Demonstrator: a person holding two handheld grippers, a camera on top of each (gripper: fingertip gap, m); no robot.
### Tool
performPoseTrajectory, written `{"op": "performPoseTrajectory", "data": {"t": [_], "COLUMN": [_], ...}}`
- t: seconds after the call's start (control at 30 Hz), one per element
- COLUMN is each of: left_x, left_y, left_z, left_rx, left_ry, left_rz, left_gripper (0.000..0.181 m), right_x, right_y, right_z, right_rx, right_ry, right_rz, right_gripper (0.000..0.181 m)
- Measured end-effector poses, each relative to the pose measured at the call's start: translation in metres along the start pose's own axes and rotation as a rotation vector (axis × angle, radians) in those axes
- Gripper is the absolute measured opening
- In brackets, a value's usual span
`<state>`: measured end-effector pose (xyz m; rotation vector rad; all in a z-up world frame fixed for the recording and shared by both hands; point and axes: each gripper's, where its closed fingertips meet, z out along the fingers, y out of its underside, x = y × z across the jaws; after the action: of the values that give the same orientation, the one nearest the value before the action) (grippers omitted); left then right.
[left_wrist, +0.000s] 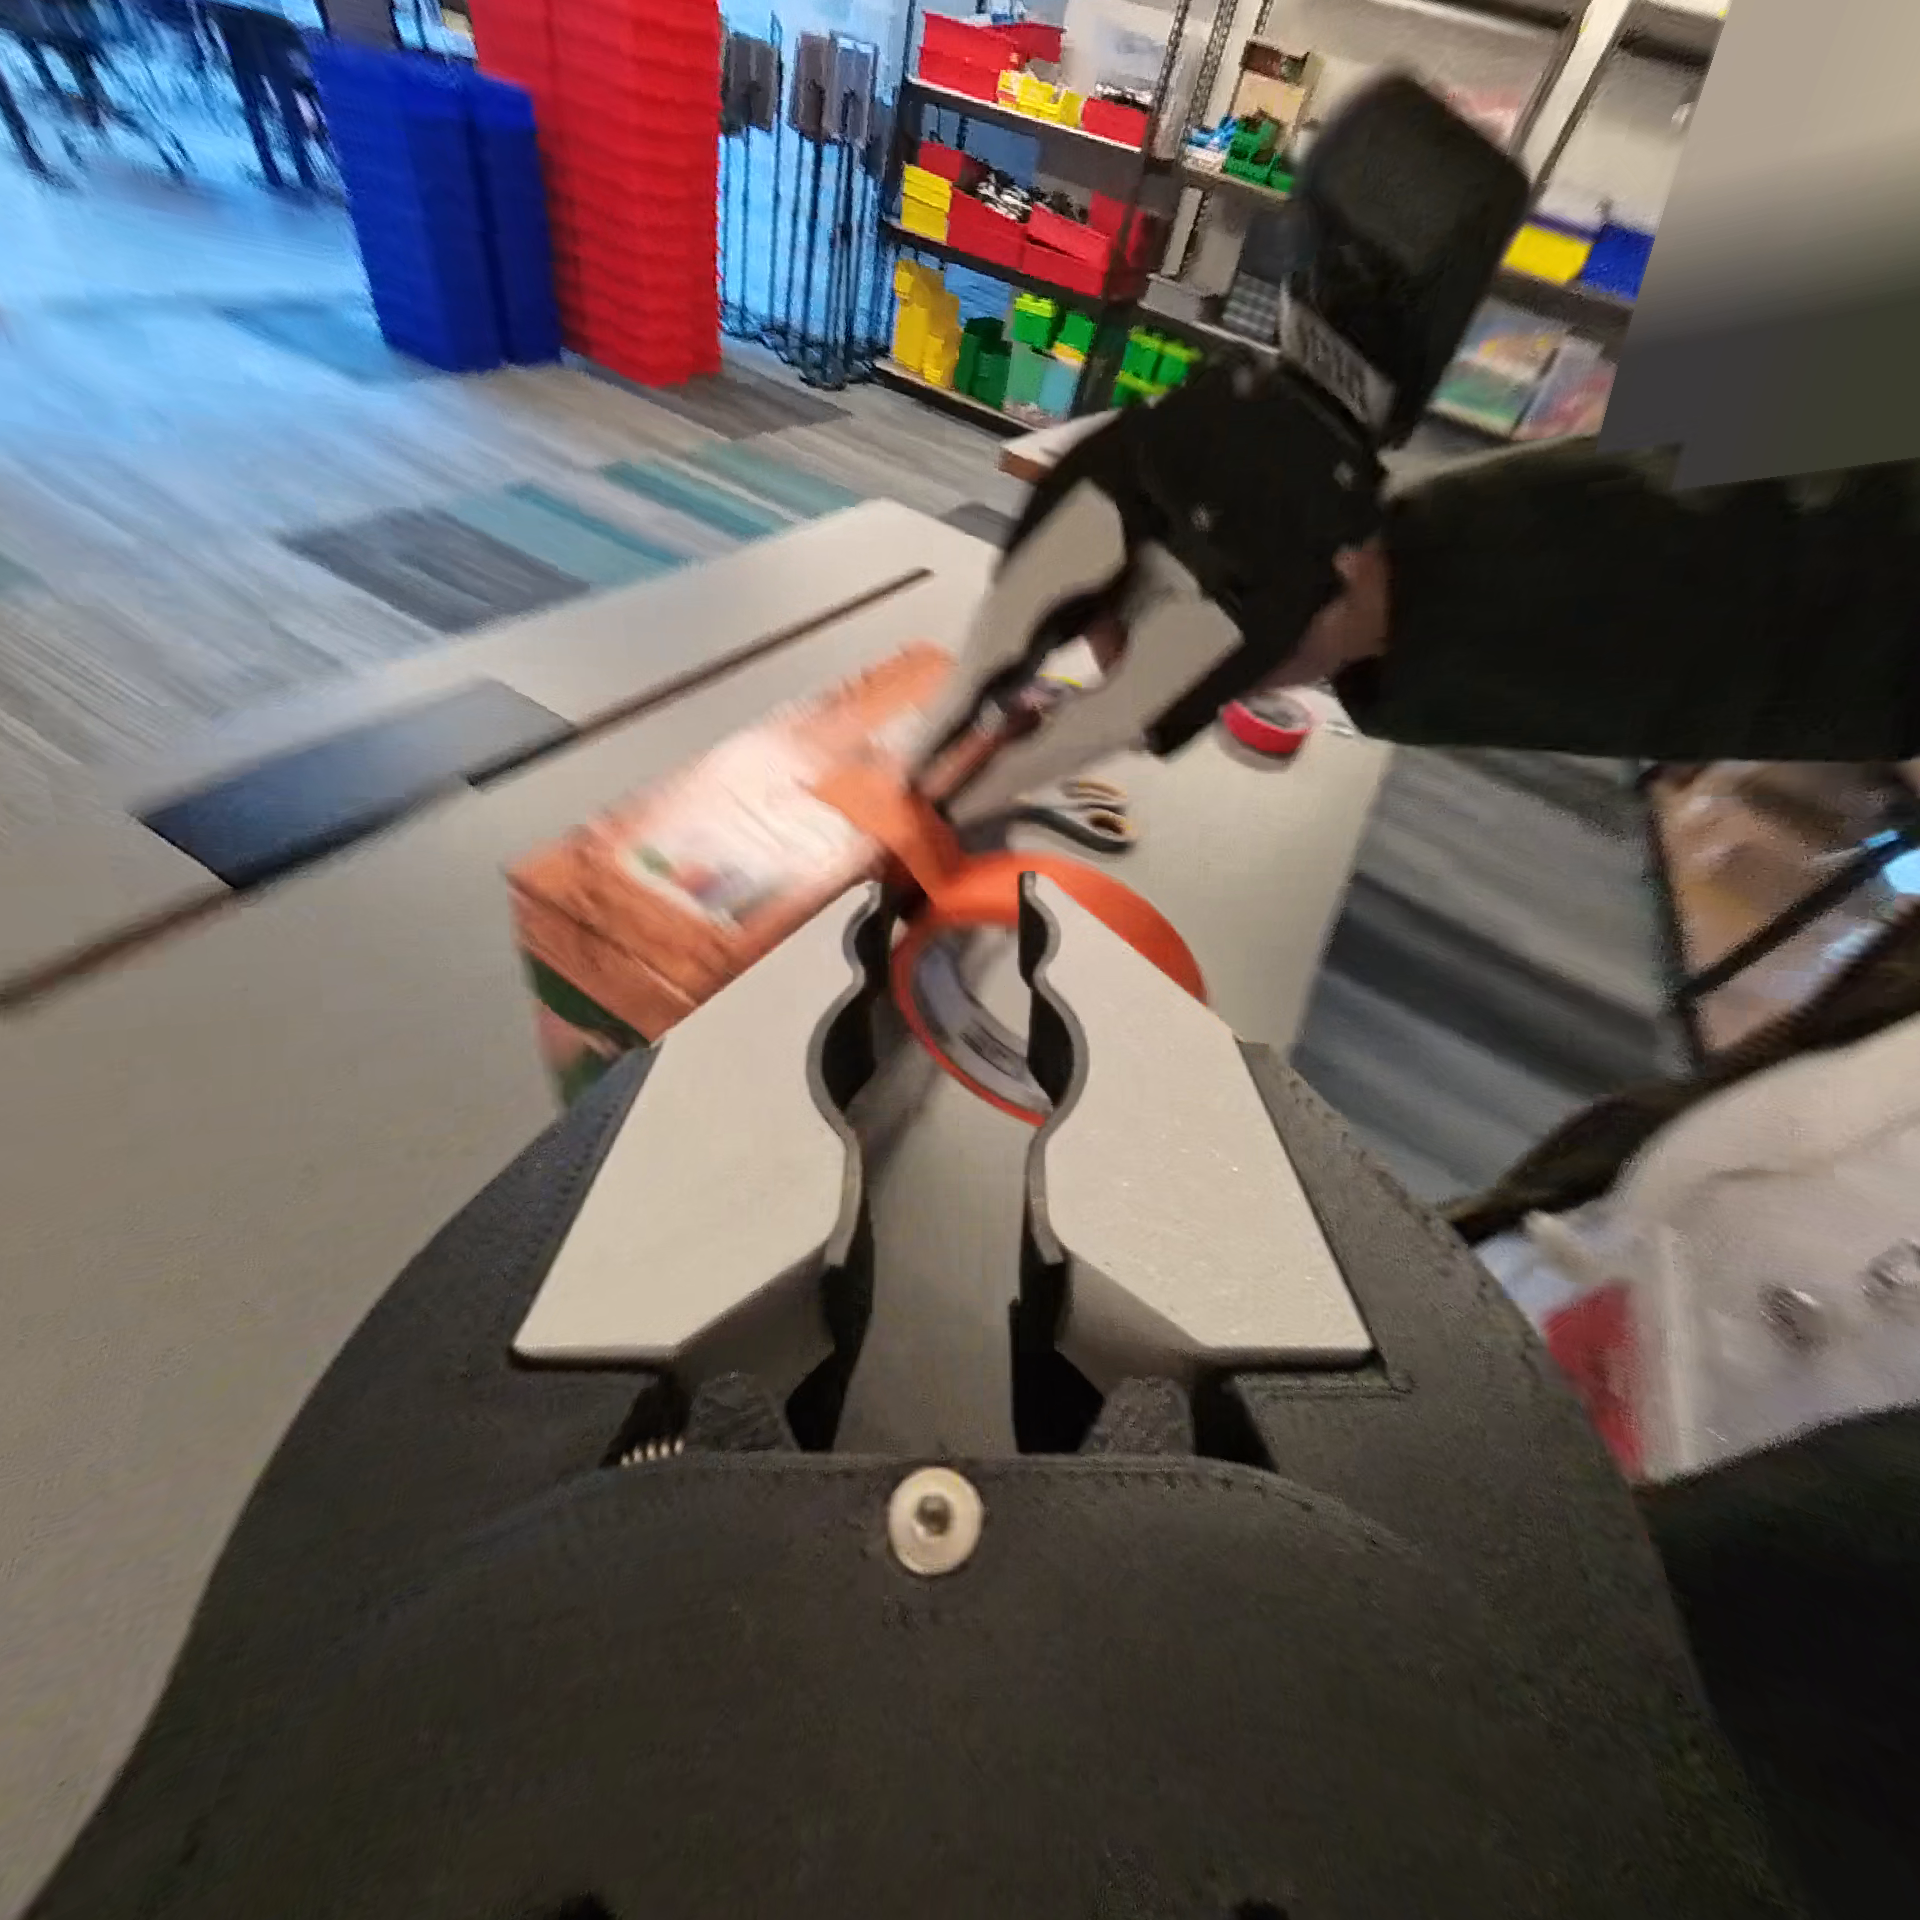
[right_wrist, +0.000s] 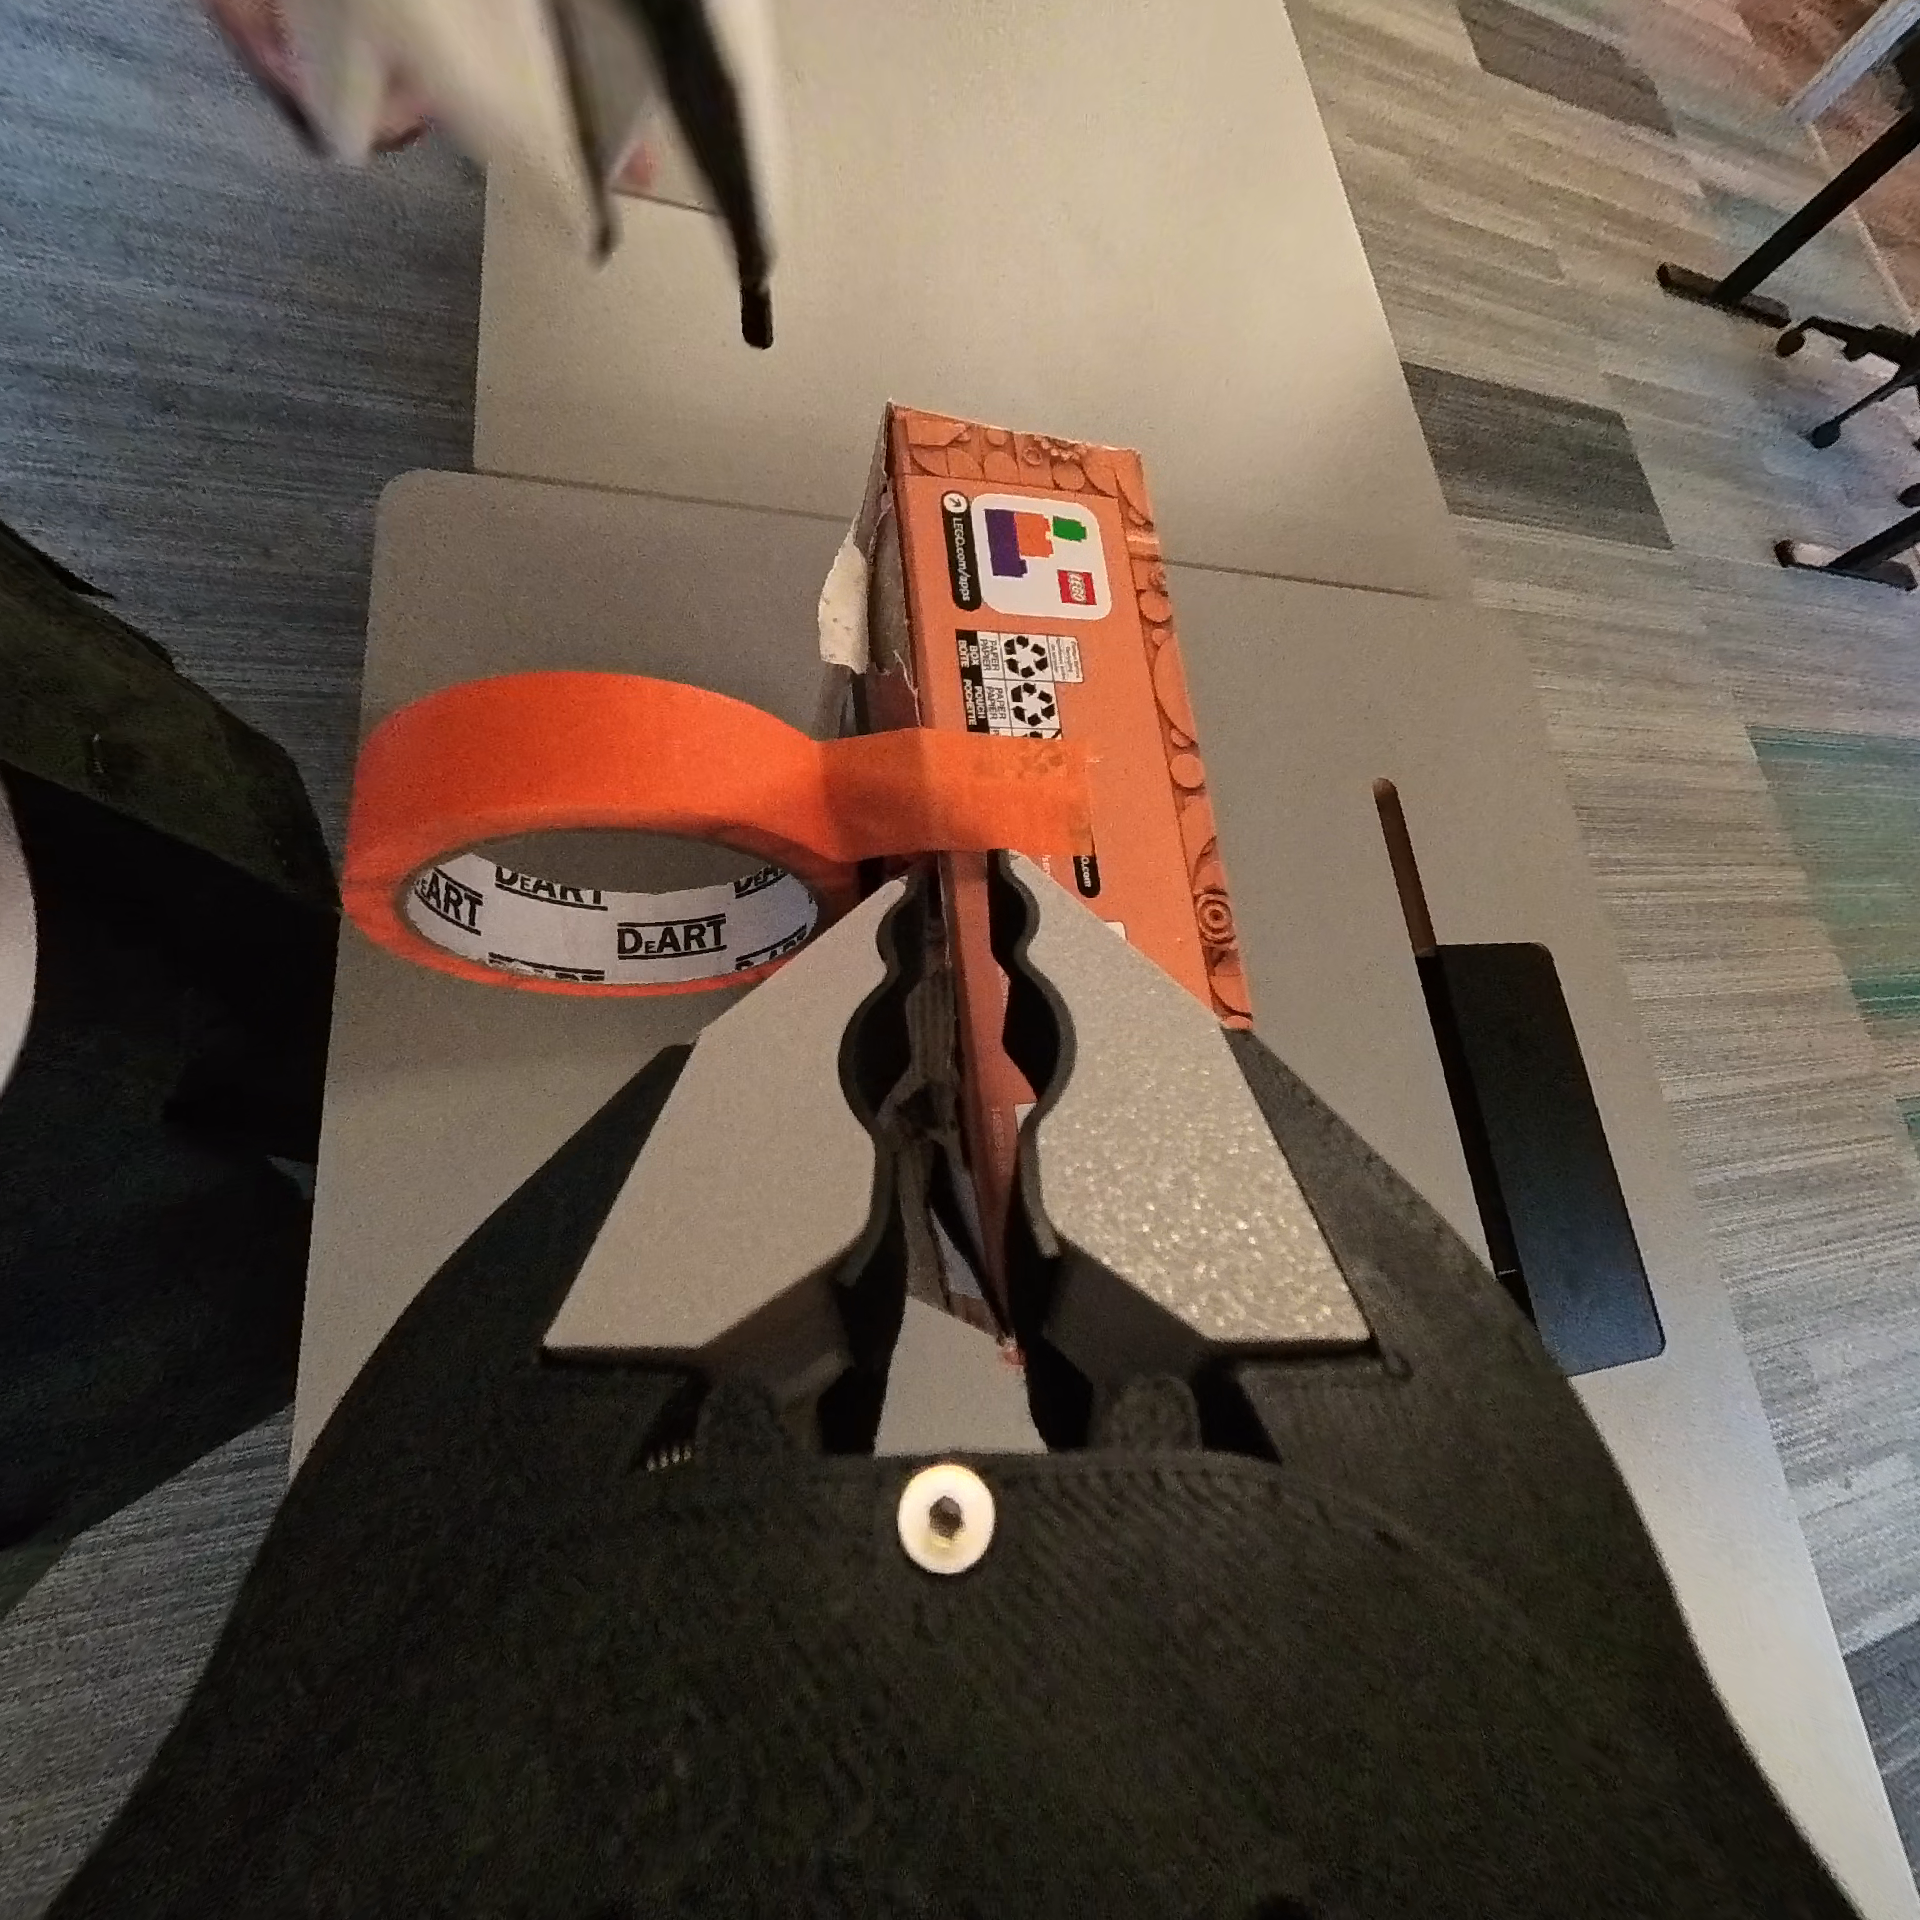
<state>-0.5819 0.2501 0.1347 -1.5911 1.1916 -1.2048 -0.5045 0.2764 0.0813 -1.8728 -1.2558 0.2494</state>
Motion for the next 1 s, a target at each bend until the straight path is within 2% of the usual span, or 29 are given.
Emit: {"op": "performPoseTrajectory", "data": {"t": [0.1, 0.2, 0.27, 0.33, 0.4, 0.47, 0.53, 0.63, 0.9, 1.0], "left_x": [0.02, 0.047, 0.049, 0.056, 0.063, 0.064, 0.065, 0.068, 0.059, 0.053], "left_y": [0.055, 0.06, 0.064, 0.061, 0.052, 0.053, 0.056, 0.057, 0.067, 0.064], "left_z": [0.013, 0.034, 0.05, 0.059, 0.061, 0.065, 0.067, 0.066, 0.069, 0.07], "left_rx": [-0.008, 0.109, 0.117, 0.161, 0.217, 0.211, 0.196, 0.113, 0.054, 0.075], "left_ry": [0.022, 0.131, 0.132, 0.21, 0.292, 0.311, 0.333, 0.452, 0.486, 0.536], "left_rz": [-0.114, -0.126, -0.062, -0.092, -0.129, -0.121, -0.135, -0.416, -0.834, -1.06], "left_gripper": [0.034, 0.041, 0.051, 0.045, 0.032, 0.017, 0.014, 0.008, 0.009, 0.009], "right_x": [-0.002, 0.0, 0.0, -0.001, -0.001, 0.0, 0.0, 0.0, -0.001, -0.001], "right_y": [0.0, 0.001, 0.0, -0.001, -0.001, -0.001, -0.001, -0.001, -0.001, -0.001], "right_z": [0.0, -0.001, -0.003, -0.004, -0.004, -0.003, -0.003, -0.003, -0.003, -0.002], "right_rx": [0.002, 0.002, 0.002, 0.004, 0.002, 0.002, 0.003, 0.004, 0.009, 0.01], "right_ry": [0.002, 0.004, 0.006, 0.002, -0.003, -0.005, -0.003, -0.006, -0.015, -0.01], "right_rz": [-0.001, 0.003, 0.002, 0.004, 0.01, 0.01, 0.007, 0.002, -0.005, -0.01], "right_gripper": [0.013, 0.013, 0.013, 0.013, 0.013, 0.013, 0.013, 0.013, 0.013, 0.012]}}
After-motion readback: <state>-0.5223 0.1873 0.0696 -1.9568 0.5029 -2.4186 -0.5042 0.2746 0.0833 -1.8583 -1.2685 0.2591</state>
